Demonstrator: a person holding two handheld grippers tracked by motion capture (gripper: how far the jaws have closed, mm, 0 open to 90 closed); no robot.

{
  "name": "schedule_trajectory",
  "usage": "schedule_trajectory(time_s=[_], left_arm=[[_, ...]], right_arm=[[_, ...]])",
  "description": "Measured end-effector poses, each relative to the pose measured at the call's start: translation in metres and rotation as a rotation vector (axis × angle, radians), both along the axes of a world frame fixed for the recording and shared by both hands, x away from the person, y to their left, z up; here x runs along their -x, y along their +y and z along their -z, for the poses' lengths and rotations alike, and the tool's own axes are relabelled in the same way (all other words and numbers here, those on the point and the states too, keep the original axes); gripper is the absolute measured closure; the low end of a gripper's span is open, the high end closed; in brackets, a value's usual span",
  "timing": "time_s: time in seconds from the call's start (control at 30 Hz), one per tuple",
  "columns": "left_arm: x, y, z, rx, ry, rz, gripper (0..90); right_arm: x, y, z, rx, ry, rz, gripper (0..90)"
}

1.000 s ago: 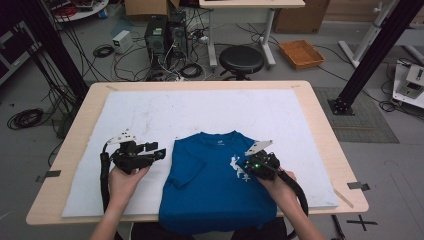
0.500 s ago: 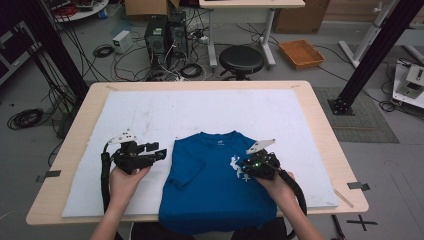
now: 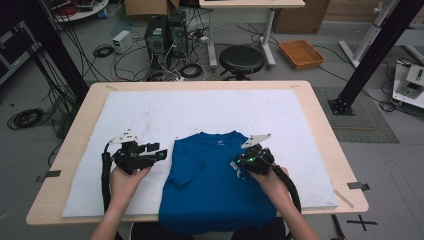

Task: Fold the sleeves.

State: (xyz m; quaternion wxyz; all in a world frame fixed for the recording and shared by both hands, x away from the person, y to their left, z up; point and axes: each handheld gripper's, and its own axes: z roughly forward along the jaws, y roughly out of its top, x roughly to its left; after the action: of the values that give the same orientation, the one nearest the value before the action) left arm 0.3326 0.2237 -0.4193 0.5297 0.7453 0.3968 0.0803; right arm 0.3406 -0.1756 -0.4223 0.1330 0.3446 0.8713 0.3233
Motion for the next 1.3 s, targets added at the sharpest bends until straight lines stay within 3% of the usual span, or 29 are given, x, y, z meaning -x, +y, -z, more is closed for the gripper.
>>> schedule_trajectory(time_s=[0.33,0.67,0.87,1.3], left_arm=[[0.000,-0.001,0.000,-0.002,0.001,0.003,46.2],[0.000,-0.003,0.001,-0.005,0.003,0.001,46.2],[0.000,-0.003,0.001,-0.003,0.003,0.000,46.2],[-0.001,-0.003,0.002,-0.006,0.008,0.008,45.9]], right_arm=[[-0.004,-0.004,-0.002,-0.064,0.000,0.024,79.8],[0.002,-0.012,0.012,-0.048,0.047,0.009,79.9],[0.001,-0.014,0.013,-0.040,0.037,0.016,89.0],[-0.004,-0.011,0.005,-0.165,0.062,0.020,89.2]])
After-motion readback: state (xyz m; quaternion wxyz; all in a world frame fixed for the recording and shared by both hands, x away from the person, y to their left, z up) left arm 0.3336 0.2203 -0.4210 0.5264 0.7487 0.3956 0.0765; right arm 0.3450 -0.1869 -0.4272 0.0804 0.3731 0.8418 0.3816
